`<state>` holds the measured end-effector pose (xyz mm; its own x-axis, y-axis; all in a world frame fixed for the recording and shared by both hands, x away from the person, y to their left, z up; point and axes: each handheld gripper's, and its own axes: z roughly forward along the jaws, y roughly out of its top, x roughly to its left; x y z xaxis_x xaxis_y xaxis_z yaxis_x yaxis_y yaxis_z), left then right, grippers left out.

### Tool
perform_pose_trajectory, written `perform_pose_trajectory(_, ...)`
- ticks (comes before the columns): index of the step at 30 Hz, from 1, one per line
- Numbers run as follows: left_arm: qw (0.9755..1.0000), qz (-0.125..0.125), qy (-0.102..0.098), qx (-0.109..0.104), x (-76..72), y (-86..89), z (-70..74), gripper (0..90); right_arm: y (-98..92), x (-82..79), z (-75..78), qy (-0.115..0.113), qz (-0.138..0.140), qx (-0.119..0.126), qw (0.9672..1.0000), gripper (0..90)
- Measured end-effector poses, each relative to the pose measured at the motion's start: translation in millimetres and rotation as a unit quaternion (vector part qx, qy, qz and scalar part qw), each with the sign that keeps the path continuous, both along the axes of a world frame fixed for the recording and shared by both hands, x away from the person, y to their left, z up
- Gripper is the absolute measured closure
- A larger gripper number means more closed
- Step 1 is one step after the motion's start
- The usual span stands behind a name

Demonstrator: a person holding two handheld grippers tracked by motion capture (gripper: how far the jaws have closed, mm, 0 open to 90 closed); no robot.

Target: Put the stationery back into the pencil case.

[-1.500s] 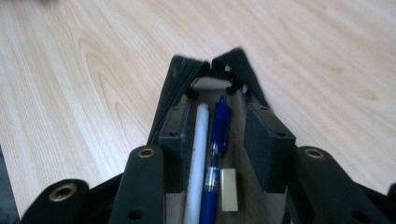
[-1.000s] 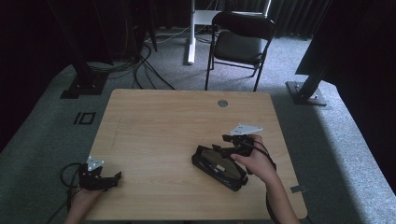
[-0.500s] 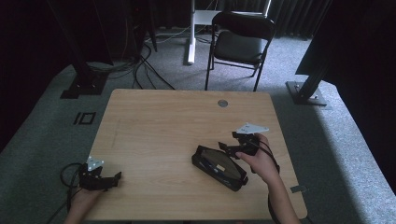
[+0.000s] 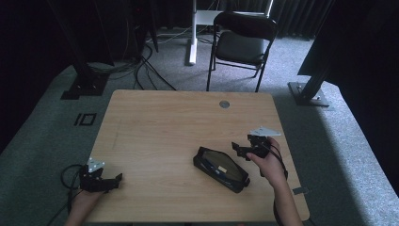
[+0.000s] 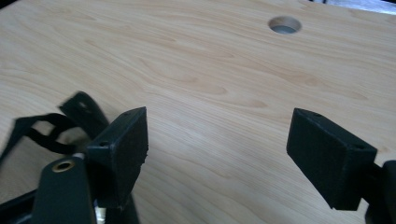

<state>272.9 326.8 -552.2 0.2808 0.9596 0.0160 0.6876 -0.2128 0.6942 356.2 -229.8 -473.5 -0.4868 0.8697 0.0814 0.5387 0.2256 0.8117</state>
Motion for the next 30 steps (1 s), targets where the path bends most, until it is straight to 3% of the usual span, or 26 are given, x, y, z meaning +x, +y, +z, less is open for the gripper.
perform_pose_trajectory(11, 1.0, 0.0, 0.0, 0.0, 0.0, 0.0, 0.0, 1.4, -27.5, -3.7, -20.6, 0.002, -0.068, -0.008, 0.9976, 17.2)
perform_pose_trajectory(17, 1.0, 0.0, 0.0, 0.0, 0.0, 0.0, -0.1, 1.4, -41.6, -8.5, -37.2, 0.02, -0.1, -0.019, 0.9946, 17.2)
perform_pose_trajectory(30, 1.0, 0.0, 0.0, 0.001, 0.0, 0.1, -0.1, 1.4, -60.6, -25.7, -60.5, 0.041, -0.135, -0.023, 0.9897, 17.2)
